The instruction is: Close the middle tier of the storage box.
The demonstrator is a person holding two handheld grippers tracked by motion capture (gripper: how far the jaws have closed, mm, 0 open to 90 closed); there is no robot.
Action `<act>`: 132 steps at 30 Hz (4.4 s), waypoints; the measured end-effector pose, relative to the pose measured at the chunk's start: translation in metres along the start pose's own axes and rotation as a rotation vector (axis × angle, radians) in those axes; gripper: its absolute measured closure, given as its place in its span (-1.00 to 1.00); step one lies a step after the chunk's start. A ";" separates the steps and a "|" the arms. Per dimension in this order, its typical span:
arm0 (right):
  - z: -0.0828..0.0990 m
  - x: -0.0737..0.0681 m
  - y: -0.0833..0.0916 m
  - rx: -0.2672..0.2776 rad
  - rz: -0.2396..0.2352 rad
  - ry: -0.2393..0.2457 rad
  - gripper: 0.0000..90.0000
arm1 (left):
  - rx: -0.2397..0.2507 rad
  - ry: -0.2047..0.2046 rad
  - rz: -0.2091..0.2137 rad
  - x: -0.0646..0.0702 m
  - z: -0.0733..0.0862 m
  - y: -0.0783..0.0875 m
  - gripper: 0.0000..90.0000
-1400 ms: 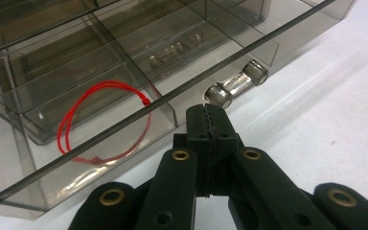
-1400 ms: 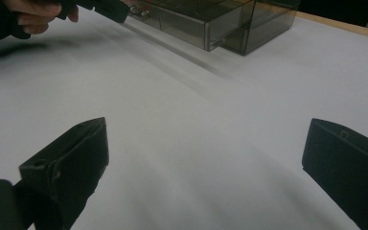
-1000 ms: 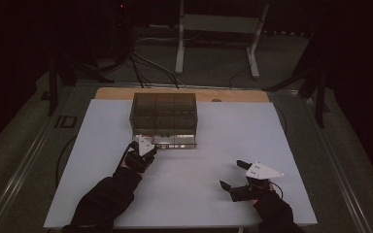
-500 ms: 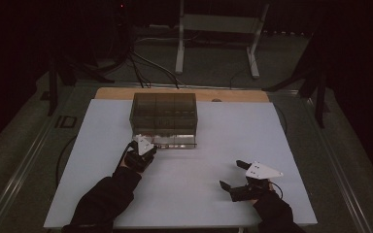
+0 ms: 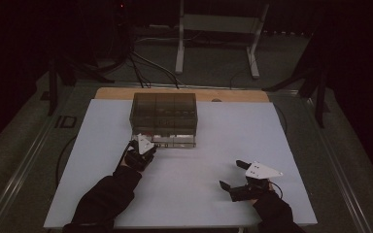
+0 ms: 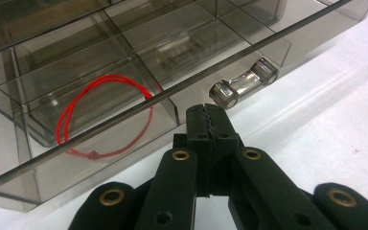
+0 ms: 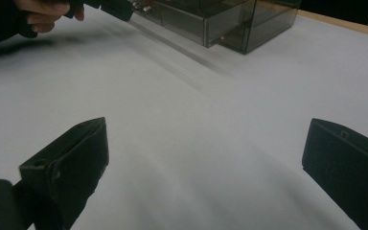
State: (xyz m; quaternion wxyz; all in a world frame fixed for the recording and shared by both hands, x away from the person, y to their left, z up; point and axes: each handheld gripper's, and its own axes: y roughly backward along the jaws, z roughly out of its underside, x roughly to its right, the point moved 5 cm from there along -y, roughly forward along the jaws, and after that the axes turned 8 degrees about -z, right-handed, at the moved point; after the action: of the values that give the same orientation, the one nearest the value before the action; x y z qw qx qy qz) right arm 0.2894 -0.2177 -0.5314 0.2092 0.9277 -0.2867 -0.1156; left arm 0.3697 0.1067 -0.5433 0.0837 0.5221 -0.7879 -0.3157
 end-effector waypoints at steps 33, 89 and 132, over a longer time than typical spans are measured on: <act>-0.001 0.000 0.000 0.002 0.001 0.001 -0.95 | -0.002 0.003 -0.010 -0.002 -0.002 -0.008 1.00; 0.001 0.000 -0.002 -0.010 -0.002 -0.004 -0.95 | -0.003 0.020 -0.031 -0.017 -0.011 -0.021 1.00; 0.001 0.001 0.000 -0.006 0.007 -0.005 -0.95 | -0.039 0.001 -0.061 -0.026 -0.013 -0.037 1.00</act>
State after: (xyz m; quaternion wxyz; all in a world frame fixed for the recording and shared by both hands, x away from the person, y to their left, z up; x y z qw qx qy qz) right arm 0.2897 -0.2185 -0.5325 0.2117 0.9258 -0.2899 -0.1180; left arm 0.4160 0.1149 -0.5492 0.0845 0.5441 -0.7655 -0.3330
